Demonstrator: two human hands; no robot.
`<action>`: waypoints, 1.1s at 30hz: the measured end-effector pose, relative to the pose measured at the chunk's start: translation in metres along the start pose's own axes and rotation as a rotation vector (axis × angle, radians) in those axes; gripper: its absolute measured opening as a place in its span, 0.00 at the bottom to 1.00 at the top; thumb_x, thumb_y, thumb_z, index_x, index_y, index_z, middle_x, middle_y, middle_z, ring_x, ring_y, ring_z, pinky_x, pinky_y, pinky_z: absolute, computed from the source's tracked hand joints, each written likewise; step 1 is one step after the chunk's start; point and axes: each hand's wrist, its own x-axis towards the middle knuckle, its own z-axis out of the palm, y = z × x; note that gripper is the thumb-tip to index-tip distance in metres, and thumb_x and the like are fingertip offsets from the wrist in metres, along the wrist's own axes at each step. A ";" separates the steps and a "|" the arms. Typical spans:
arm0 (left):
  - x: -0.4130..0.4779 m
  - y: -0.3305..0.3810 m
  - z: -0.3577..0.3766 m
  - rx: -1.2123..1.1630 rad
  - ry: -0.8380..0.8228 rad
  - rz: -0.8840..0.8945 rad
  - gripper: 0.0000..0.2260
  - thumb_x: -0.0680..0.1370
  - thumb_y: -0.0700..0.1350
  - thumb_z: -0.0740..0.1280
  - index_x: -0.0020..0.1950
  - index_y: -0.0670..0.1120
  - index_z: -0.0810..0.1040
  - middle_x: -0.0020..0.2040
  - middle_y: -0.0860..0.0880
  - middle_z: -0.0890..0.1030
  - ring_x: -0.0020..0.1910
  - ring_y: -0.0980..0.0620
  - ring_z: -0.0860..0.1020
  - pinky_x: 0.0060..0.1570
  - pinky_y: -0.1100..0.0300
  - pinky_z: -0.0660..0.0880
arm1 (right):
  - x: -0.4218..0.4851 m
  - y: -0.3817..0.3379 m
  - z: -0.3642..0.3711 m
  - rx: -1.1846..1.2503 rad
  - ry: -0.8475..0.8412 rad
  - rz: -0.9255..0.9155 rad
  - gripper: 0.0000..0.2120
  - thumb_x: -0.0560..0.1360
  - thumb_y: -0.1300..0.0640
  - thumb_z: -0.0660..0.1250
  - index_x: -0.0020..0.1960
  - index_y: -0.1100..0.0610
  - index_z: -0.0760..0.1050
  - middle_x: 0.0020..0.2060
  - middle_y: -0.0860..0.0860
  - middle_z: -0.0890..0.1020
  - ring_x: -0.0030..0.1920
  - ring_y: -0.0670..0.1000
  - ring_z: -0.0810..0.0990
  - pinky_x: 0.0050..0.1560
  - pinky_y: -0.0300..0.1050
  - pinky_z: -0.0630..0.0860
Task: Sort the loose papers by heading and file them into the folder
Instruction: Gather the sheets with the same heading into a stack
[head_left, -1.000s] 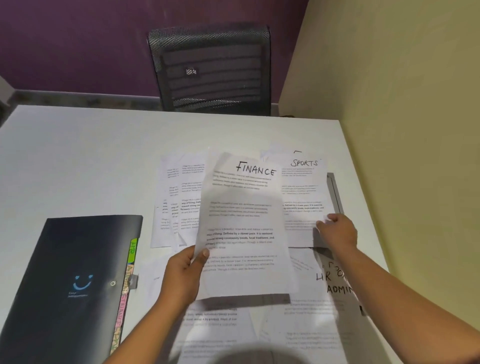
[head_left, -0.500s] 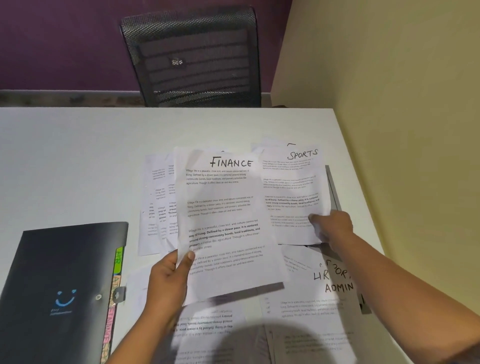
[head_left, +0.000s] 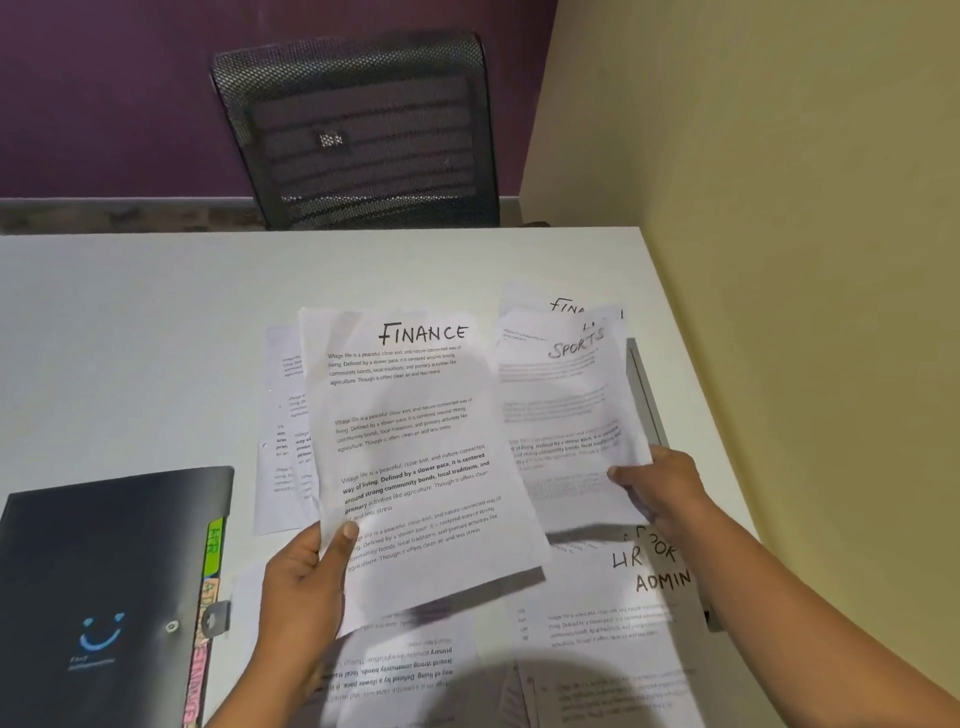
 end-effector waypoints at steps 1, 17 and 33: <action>0.000 -0.003 0.000 0.006 -0.001 0.003 0.06 0.79 0.43 0.67 0.49 0.49 0.84 0.43 0.55 0.87 0.41 0.62 0.82 0.44 0.64 0.74 | 0.000 0.004 -0.003 0.003 -0.008 0.021 0.16 0.69 0.74 0.73 0.52 0.60 0.77 0.49 0.60 0.83 0.50 0.63 0.84 0.57 0.59 0.80; 0.001 -0.006 0.007 -0.024 0.006 -0.022 0.11 0.79 0.40 0.68 0.43 0.54 0.86 0.43 0.55 0.87 0.43 0.62 0.84 0.35 0.73 0.76 | 0.003 0.013 -0.016 0.018 0.036 0.012 0.11 0.74 0.56 0.75 0.49 0.64 0.79 0.47 0.60 0.86 0.45 0.58 0.85 0.50 0.54 0.83; 0.007 -0.006 0.011 0.007 -0.008 -0.020 0.07 0.79 0.40 0.68 0.50 0.51 0.84 0.44 0.57 0.87 0.46 0.60 0.83 0.44 0.66 0.77 | 0.021 -0.041 0.004 -0.030 0.003 -0.021 0.06 0.76 0.63 0.67 0.46 0.59 0.83 0.44 0.58 0.86 0.41 0.58 0.84 0.49 0.55 0.83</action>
